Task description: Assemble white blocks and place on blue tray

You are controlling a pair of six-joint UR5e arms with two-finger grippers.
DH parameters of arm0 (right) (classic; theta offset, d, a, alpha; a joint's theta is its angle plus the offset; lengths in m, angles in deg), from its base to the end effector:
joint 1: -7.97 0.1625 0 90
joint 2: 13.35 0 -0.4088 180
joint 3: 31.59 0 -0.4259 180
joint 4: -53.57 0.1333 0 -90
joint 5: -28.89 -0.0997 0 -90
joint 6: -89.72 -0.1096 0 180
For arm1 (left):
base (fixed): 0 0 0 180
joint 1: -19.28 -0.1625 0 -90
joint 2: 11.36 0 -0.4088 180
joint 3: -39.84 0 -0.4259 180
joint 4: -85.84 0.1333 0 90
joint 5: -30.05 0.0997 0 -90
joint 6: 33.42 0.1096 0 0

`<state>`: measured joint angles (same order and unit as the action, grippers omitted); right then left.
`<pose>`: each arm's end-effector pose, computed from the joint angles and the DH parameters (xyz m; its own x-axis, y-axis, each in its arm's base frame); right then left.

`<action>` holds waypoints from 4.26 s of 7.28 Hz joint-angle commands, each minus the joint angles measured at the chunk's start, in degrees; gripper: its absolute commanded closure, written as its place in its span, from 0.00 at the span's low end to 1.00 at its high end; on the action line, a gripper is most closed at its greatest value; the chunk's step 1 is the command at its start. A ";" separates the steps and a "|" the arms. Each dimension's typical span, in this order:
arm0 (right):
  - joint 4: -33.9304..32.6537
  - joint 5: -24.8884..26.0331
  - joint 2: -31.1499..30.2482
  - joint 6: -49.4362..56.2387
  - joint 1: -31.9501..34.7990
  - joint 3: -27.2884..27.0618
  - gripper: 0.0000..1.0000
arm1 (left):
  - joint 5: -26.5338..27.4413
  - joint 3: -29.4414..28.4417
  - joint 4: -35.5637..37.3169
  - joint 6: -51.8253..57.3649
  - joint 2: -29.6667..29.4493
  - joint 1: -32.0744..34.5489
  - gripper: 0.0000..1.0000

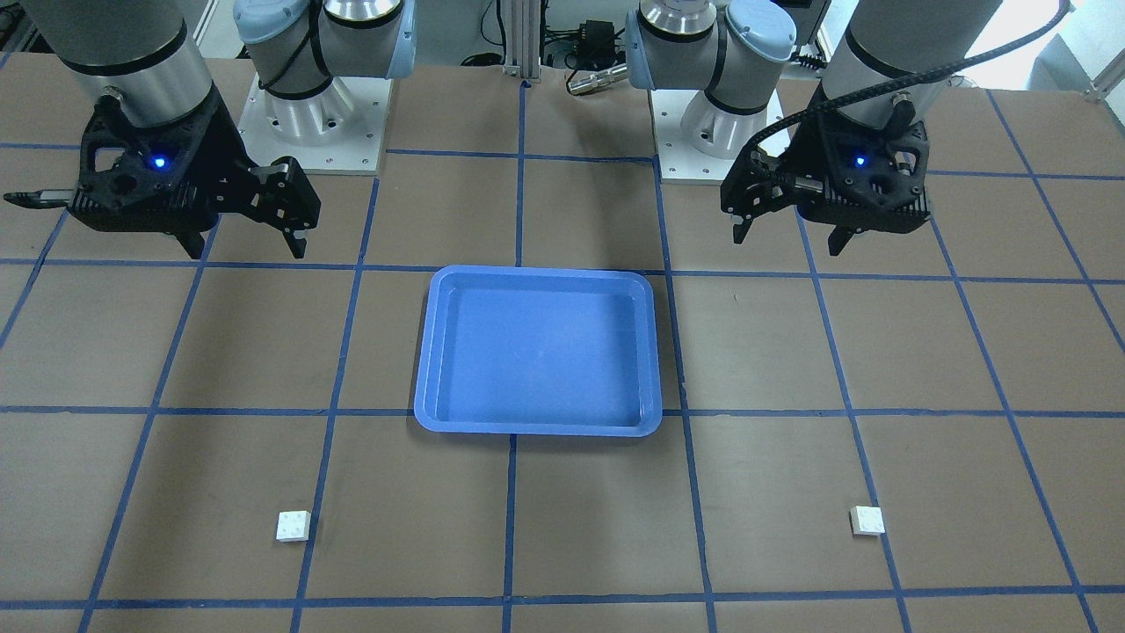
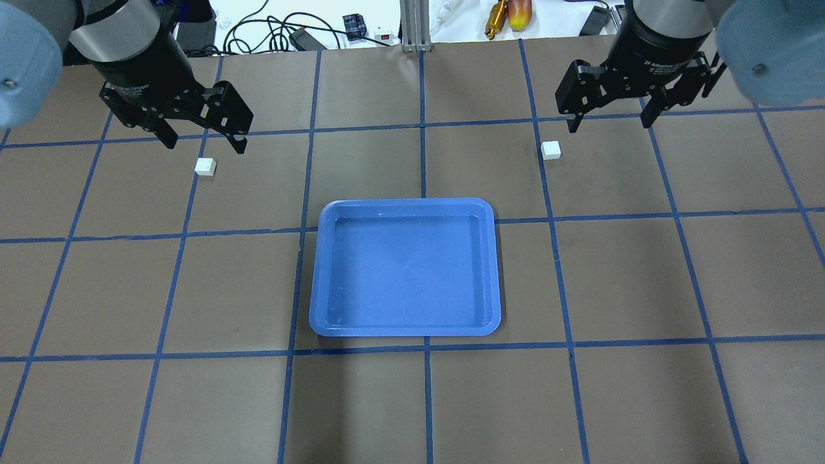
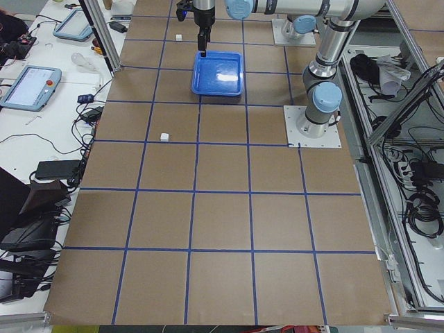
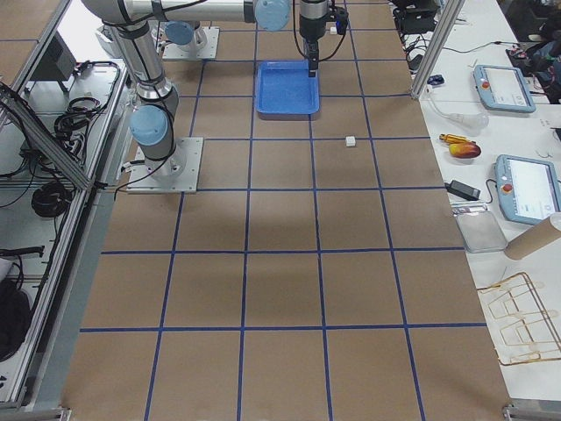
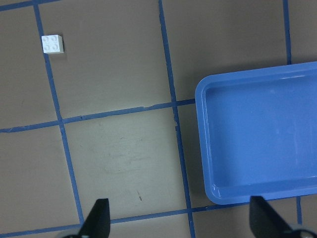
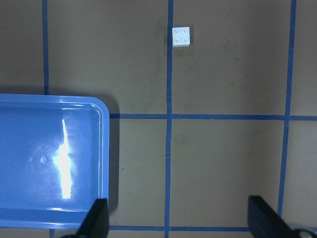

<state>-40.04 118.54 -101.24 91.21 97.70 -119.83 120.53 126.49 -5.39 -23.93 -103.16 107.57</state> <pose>0.1314 -0.5473 0.4647 -0.9998 -0.0216 -0.0046 -0.0213 0.9981 -0.0570 -0.1162 -0.5426 0.4736 -0.9908 0.1353 -0.0092 0.1354 0.9908 -0.0041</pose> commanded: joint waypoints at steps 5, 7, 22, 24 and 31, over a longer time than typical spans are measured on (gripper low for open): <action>-0.09 -0.09 0.00 0.00 0.00 0.00 0.00 | -0.04 0.18 0.26 0.79 0.13 -0.05 0.00; 0.00 -0.17 0.09 0.61 0.00 0.00 0.00 | 0.40 -0.87 1.14 4.10 -2.14 -1.71 0.00; -27.77 -7.72 21.22 84.42 -7.55 -2.94 0.00 | 1.10 -5.53 29.44 14.50 -37.66 -15.08 0.00; -27.86 -9.56 28.53 89.78 -7.91 2.96 0.03 | 1.10 -5.53 29.53 14.68 -37.92 -15.08 0.11; -16.79 -27.16 38.50 106.70 -14.15 9.23 0.15 | 1.63 -5.27 29.88 15.29 -38.28 -15.08 0.85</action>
<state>-58.84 91.94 -62.99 198.08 83.59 -110.61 122.21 120.91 24.57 -8.90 -141.43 92.49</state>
